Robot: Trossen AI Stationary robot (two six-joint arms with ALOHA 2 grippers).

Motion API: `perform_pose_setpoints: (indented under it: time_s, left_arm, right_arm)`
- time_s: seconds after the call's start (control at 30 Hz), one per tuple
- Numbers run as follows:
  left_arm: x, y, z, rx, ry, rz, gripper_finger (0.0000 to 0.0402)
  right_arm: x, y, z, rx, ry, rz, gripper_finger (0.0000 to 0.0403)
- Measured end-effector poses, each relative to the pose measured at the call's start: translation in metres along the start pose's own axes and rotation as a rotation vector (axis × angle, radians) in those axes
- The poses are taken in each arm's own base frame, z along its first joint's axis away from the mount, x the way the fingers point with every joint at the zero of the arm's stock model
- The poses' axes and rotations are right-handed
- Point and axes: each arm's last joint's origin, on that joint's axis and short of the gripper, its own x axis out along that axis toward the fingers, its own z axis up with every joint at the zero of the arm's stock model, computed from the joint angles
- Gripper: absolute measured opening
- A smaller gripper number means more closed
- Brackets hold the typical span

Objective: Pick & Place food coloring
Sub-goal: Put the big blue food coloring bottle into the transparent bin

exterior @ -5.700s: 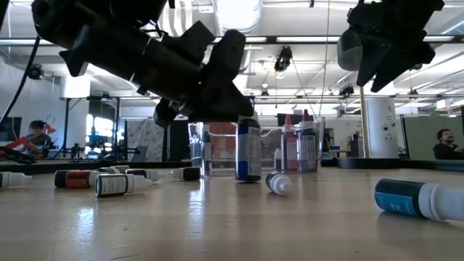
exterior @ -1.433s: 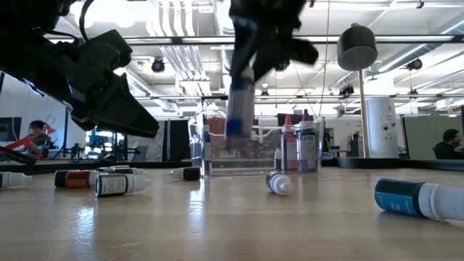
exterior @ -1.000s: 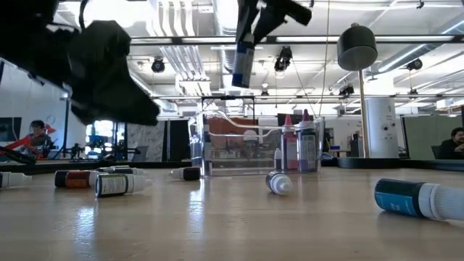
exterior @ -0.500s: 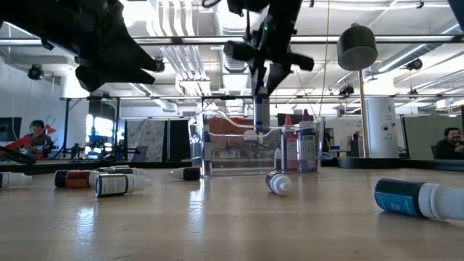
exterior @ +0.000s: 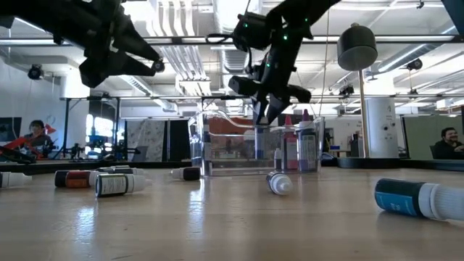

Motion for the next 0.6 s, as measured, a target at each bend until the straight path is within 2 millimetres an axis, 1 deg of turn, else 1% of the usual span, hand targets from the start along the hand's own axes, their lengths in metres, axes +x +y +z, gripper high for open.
perform_pose_setpoints:
  time_s: [0.13,0.23,0.47,0.6]
  left_arm:
    - [0.001,0.004,0.006,-0.028,-0.018,0.008,0.0149]
    - [0.002,0.006,0.009,-0.033,-0.032,0.022,0.0149]
    - [0.005,0.012,0.010,-0.016,-0.012,0.050,0.0149]
    - [0.006,0.016,0.007,0.011,0.044,0.057,0.0149]
  right_arm:
    - [0.011,-0.006,-0.003,-0.011,-0.001,0.001,0.0114]
    - [0.016,-0.008,-0.006,-0.035,0.002,0.017,0.0130]
    - [0.019,-0.009,-0.009,-0.066,-0.003,0.021,0.0185]
    - [0.016,-0.007,-0.004,-0.099,-0.019,0.031,0.0207]
